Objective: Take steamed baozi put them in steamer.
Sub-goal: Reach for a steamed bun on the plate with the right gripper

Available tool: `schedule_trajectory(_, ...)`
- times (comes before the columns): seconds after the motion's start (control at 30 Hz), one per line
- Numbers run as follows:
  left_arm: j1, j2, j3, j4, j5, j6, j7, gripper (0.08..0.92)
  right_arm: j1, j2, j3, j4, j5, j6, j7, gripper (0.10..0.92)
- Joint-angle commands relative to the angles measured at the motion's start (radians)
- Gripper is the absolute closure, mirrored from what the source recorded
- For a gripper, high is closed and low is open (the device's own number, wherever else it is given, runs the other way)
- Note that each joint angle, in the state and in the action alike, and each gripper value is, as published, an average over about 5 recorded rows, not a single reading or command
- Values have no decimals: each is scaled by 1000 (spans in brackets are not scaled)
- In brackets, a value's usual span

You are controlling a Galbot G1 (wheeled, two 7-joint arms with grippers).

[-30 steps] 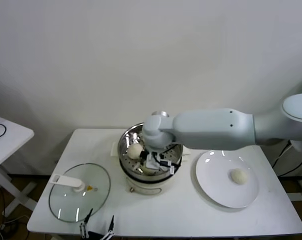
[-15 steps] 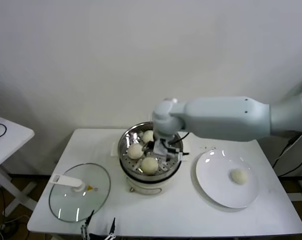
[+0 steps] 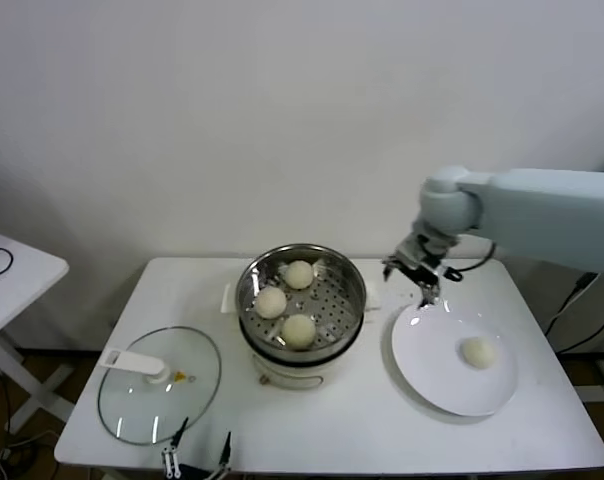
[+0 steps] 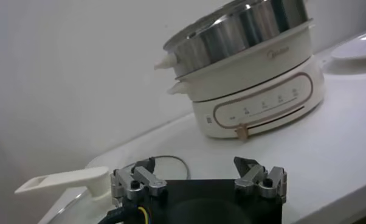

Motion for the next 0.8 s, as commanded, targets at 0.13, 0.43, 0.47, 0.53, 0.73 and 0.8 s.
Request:
schedule_trajectory(0.13,3,-45,0,7,-8,4,0,177,-390,-293,196,-194,-93,-116,20,203)
schedule_trajectory(0.43,14,-49,-12,12,1,6,1,177,-636,-238,423,-369,-194,-89,23,203)
schedule_trajectory(0.47,15,-49,-12,12,2,6,1,177,-651,-230,438,-383,-200,-86,24,203)
schedule_trajectory(0.53,17,-49,-13,12,3,7,2,177,-673,-214,459,-407,-210,-83,25,203)
schedule_trajectory(0.73,17,-49,-16,17,5,7,2,177,-722,-168,522,-470,-228,-69,29,203)
schedule_trajectory(0.8,17,-49,-17,19,6,6,2,177,-729,-154,536,-486,-230,-68,30,203)
